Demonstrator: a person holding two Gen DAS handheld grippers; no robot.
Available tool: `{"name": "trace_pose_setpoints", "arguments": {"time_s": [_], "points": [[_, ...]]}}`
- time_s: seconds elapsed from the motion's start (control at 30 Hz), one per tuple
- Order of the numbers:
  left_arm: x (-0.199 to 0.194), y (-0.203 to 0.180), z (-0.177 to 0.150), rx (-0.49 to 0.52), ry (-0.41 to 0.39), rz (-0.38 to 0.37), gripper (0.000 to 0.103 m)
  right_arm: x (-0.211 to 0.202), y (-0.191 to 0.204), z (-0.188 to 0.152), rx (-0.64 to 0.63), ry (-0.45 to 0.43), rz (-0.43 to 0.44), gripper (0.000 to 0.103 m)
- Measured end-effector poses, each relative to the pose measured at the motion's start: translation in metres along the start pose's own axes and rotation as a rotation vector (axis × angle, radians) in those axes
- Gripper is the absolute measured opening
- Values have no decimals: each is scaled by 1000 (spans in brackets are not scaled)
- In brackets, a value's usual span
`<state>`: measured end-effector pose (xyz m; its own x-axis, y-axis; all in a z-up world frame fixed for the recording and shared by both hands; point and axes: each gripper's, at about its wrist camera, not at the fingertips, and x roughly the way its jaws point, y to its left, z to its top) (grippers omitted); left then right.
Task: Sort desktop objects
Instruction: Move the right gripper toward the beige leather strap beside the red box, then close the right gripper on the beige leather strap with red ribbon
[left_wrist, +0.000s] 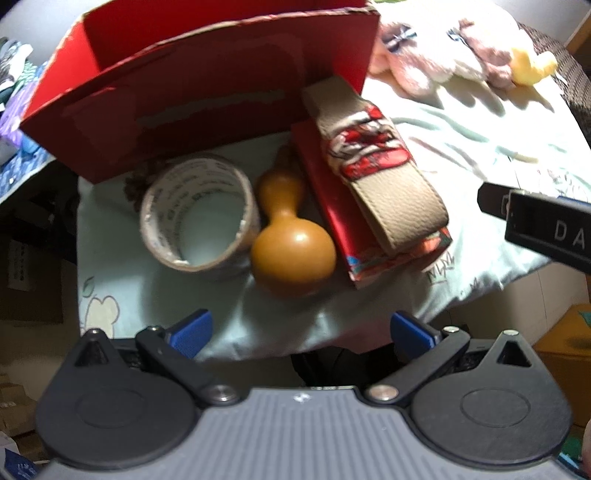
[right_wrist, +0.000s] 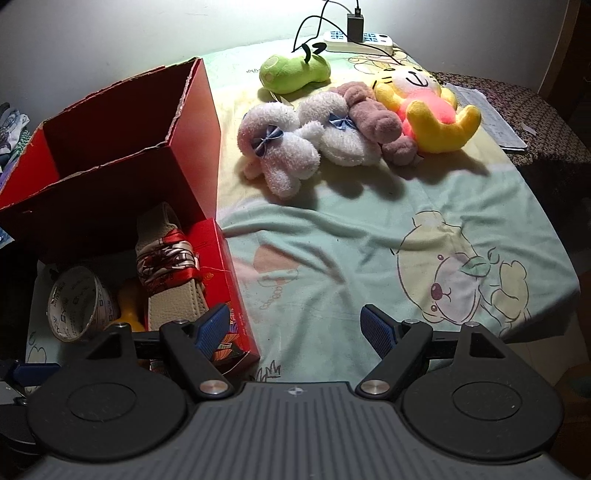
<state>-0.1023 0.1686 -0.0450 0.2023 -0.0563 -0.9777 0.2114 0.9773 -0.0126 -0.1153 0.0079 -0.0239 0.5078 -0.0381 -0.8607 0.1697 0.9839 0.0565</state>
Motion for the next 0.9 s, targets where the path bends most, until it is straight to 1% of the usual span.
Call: {"name": "trace_pose_setpoints", "arguments": {"time_s": [0.1,0.3,0.57,0.67,0.77,0.9], "points": [[1,-3,0,14,1,-2,102,0,-3,-1,9,2,-2,80],[1,-5,2,11,-3,-1,102,2,-6,-1,26,7,14,80],[-1,2,1,-9,-11,-11,102,4,0,1,28,9,74,80],[-2,10,0,-22,-20,-43,102,5,1,2,32,8,105,80],[-2,20,-1,-54,-38,-94,102,6,1,4,23,2,136,79],[-10,31,-6,-101,-74,-196,101,14,-9,12,41,28,240,76]]}}
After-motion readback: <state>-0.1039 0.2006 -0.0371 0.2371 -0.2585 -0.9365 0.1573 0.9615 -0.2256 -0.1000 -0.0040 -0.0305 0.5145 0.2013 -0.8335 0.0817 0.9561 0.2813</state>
